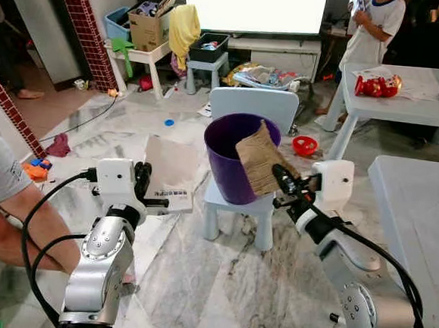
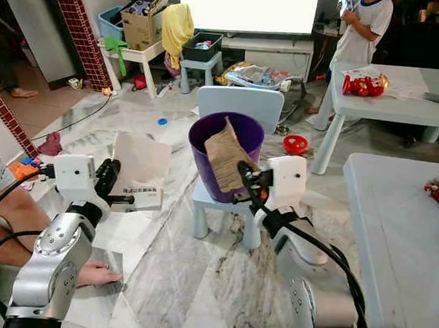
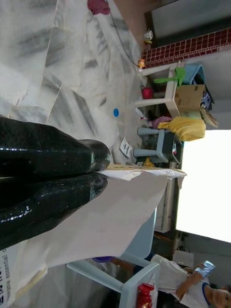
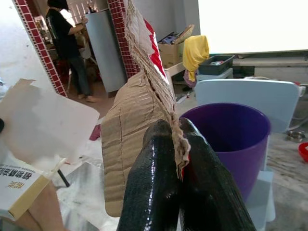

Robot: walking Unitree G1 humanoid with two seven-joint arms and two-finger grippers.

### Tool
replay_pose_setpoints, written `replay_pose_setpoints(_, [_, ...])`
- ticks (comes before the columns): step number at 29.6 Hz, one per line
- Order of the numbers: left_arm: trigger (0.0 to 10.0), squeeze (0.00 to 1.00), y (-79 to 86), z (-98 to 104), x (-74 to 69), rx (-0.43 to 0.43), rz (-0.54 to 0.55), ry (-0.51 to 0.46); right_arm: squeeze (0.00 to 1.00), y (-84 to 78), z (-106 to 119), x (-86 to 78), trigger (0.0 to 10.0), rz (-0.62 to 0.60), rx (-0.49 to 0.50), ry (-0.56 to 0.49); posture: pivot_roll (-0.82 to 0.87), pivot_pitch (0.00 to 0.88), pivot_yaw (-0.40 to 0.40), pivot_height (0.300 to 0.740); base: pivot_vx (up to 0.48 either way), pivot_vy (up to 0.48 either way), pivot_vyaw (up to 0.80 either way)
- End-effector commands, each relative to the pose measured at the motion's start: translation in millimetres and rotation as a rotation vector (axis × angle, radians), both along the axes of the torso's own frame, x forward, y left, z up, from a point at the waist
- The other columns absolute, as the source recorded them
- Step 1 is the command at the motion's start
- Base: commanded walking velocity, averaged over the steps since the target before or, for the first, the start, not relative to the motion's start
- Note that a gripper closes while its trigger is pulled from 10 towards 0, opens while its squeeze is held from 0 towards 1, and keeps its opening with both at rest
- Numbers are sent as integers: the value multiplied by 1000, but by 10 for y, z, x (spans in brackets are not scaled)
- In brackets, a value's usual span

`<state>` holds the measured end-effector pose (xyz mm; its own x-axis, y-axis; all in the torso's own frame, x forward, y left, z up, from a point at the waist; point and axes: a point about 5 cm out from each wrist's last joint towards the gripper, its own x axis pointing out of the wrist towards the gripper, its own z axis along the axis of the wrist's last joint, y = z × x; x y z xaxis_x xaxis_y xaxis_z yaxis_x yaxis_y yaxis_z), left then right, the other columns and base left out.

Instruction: Picking trash to rubbish bin

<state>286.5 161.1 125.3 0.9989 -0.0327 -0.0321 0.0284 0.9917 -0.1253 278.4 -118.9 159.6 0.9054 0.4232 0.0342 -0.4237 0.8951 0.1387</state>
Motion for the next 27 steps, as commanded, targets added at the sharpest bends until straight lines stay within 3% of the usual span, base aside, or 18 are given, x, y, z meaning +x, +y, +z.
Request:
replay_pose_setpoints(1, [0,0,-4,45,16,-18,-27,-14,0,43,59,3,0,13,17,-26,-43,0,54,740,0,0,0])
replay_pose_setpoints(12, [0,0,-4,51,-18,-11,-54,-32,0,-111,73,33,0,-84,20,-56,-42,0,60,740,0,0,0])
replay_pose_setpoints(27, [0,0,-12,62,-17,-22,-69,-39,0,-110,34,43,0,-109,13,-64,-40,0,61,740,323,0,0])
